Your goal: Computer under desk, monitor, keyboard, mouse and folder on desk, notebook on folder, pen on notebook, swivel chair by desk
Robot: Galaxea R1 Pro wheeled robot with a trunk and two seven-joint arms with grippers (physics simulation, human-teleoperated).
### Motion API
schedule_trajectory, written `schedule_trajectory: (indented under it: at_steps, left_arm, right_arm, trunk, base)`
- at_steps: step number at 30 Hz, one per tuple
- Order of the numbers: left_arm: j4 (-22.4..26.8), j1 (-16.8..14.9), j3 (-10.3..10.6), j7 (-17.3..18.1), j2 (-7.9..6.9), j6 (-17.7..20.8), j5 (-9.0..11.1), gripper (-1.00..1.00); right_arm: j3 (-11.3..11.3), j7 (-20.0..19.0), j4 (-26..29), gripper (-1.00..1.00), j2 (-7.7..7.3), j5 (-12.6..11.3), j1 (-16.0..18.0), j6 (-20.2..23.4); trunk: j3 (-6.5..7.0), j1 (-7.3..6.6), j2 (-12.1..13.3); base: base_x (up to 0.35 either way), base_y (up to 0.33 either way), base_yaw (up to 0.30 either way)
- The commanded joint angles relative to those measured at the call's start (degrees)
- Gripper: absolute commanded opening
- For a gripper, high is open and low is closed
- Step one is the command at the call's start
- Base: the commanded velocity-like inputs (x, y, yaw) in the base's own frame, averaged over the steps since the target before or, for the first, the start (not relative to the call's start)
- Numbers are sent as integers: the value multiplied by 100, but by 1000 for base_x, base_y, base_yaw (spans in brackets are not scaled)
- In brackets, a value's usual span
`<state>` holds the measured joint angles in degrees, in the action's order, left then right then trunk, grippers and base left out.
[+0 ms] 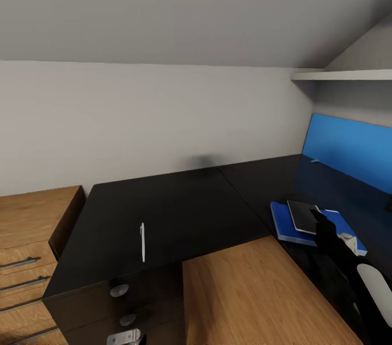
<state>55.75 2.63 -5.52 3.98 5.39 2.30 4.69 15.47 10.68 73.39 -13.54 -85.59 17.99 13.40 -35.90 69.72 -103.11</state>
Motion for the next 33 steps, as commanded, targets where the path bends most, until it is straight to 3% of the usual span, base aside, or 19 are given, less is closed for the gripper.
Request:
schedule_trajectory:
  at_steps: [1,33]
  left_arm:
    - [8,1,-20,42,6,25,49,100]
    - [6,1,-20,34,6,32,49,100]
  right_arm:
    - [7,40,9,100,0,-45,3,23]
    - [-13,23,9,100,8,-36,3,21]
  trunk:
    - [-5,-1,-3]
    - [-5,-1,-3]
  base:
    - [-32,0,0]
    - [-19,0,0]
